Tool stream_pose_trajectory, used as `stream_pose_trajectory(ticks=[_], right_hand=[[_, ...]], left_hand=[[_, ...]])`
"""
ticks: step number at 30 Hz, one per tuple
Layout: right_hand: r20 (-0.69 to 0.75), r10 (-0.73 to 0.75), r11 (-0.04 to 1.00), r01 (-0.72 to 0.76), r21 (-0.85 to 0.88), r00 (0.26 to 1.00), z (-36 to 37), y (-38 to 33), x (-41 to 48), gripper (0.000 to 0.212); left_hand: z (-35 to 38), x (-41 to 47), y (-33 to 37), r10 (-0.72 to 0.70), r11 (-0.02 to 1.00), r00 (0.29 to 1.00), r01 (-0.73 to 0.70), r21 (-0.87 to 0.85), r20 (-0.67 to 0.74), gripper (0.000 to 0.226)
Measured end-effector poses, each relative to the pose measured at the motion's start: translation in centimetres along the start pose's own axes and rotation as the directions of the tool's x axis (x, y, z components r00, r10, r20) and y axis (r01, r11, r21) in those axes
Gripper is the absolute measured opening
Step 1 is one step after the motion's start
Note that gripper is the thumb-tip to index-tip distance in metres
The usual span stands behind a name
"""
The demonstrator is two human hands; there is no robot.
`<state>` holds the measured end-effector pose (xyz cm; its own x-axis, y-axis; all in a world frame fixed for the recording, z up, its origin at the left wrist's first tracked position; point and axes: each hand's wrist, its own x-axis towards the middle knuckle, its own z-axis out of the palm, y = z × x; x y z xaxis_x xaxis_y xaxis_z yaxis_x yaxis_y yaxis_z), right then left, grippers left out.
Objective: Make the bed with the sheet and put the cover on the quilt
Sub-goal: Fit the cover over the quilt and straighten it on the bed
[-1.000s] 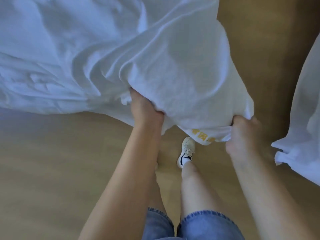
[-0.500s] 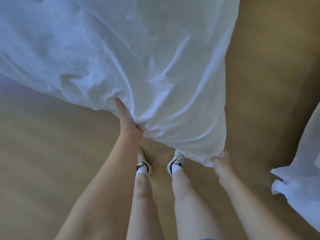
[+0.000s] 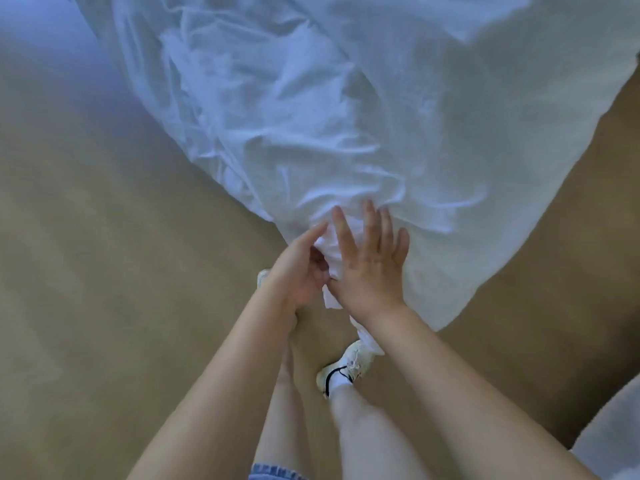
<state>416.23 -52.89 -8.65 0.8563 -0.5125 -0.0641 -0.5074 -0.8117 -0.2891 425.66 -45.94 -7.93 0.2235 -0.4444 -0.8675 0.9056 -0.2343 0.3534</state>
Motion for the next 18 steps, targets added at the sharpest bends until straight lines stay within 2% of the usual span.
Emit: stream_pose_trajectory(ticks=[1, 3, 6, 8, 10, 11, 13, 16, 18], right_hand=[[0.032, -0.053, 0.998, 0.054, -0.038, 0.998, 0.0, -0.5, 1.3, 0.111], [0.085, -0.104, 0.991, 0.111, -0.081, 0.991, 0.1, -1.6, 3.7, 0.113], [0.175, -0.109, 0.980, 0.135, -0.144, 0.978, 0.7, -3.4, 8.0, 0.118], [0.253, -0.102, 0.971, 0.151, -0.184, 0.962, 1.9, -5.2, 11.1, 0.121], [0.323, -0.063, 0.968, 0.137, -0.212, 0.944, 3.5, -7.3, 13.9, 0.125], [0.345, -0.038, 0.967, 0.121, -0.222, 0.938, 4.3, -8.5, 15.3, 0.127], [0.359, -0.004, 0.966, 0.097, -0.239, 0.933, 5.7, -10.7, 18.0, 0.131], [0.367, 0.040, 0.982, 0.031, -0.186, 0.929, 6.4, -12.9, 21.9, 0.119], [0.298, 0.000, 0.991, 0.040, -0.129, 0.955, 6.2, -13.6, 23.7, 0.102]], left_hand=[[-1.2, 0.3, 1.3, -0.031, 1.000, 1.000, 0.031, 0.001, -0.005, 0.058], [-3.8, 1.9, 3.8, -0.034, 0.998, 0.994, 0.029, -0.058, -0.100, 0.081], [-7.7, 6.5, 8.1, 0.063, 0.971, 0.970, -0.114, -0.210, -0.235, 0.106], [-9.0, 8.4, 11.6, 0.108, 0.903, 0.943, -0.225, -0.365, -0.314, 0.110], [-9.5, 9.1, 15.4, 0.091, 0.840, 0.899, -0.301, -0.452, -0.429, 0.100], [-10.1, 9.9, 16.8, 0.094, 0.834, 0.874, -0.331, -0.442, -0.477, 0.083], [-11.3, 10.8, 18.7, 0.133, 0.848, 0.877, -0.342, -0.406, -0.461, 0.044], [-12.3, 9.6, 20.6, 0.186, 0.944, 0.917, -0.267, -0.196, -0.353, 0.011], [-13.2, 8.8, 21.7, 0.259, 0.966, 0.904, -0.241, 0.097, -0.340, 0.015]])
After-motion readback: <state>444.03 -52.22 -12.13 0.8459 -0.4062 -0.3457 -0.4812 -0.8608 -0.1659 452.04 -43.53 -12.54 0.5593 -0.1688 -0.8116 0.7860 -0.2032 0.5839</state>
